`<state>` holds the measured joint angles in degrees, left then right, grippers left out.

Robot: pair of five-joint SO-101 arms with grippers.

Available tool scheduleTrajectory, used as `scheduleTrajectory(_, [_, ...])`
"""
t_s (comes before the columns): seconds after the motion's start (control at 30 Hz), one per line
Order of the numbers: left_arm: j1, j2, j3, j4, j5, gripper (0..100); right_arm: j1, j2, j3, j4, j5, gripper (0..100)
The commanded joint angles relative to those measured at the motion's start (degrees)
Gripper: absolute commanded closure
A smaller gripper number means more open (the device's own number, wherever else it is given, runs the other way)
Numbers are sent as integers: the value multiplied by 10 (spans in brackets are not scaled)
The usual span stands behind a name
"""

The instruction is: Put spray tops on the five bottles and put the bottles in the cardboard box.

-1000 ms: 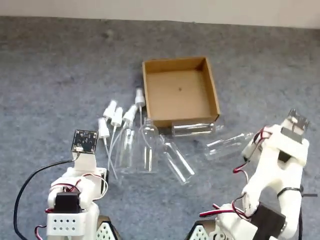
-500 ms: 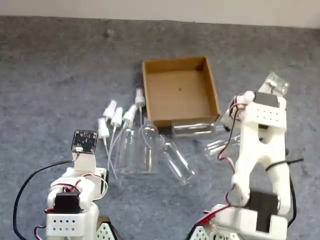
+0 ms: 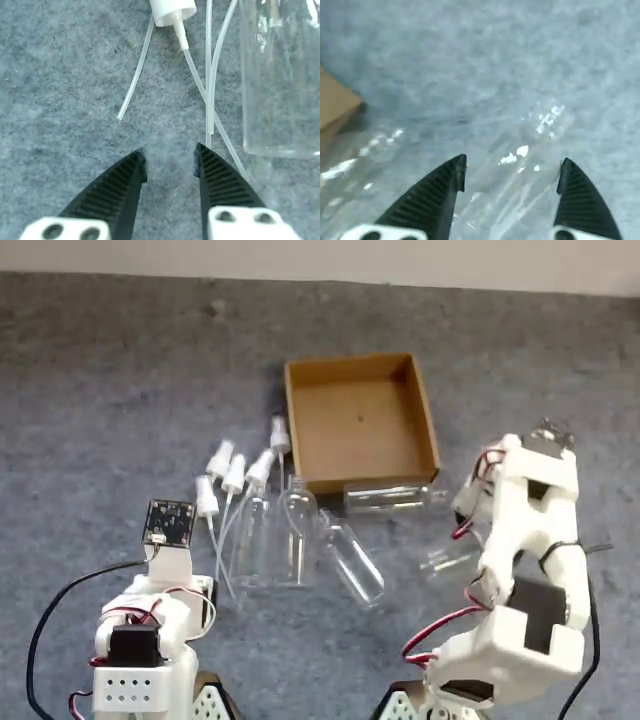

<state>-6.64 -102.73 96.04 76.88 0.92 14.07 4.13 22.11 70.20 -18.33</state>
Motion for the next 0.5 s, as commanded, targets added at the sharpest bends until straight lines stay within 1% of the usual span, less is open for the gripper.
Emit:
scheduleTrajectory(0.0, [7,-6,12,4,4,884,47,12,-4,-12,55,738])
scheduleTrajectory(0.13, [7,-6,12,4,4,884,95,38,-7,-12,143,739])
scheduleTrajectory(0.17, [7,-6,12,4,4,884,105,43,-7,-12,167,747])
scheduleTrajectory(0.23, [10,-6,12,4,4,884,118,44,-17,-38,224,793])
scheduleTrajectory(0.37, [10,-6,12,4,4,884,128,47,-27,-101,371,903])
scheduleTrajectory(0.47, [10,-6,12,4,4,884,116,44,-39,-115,498,919])
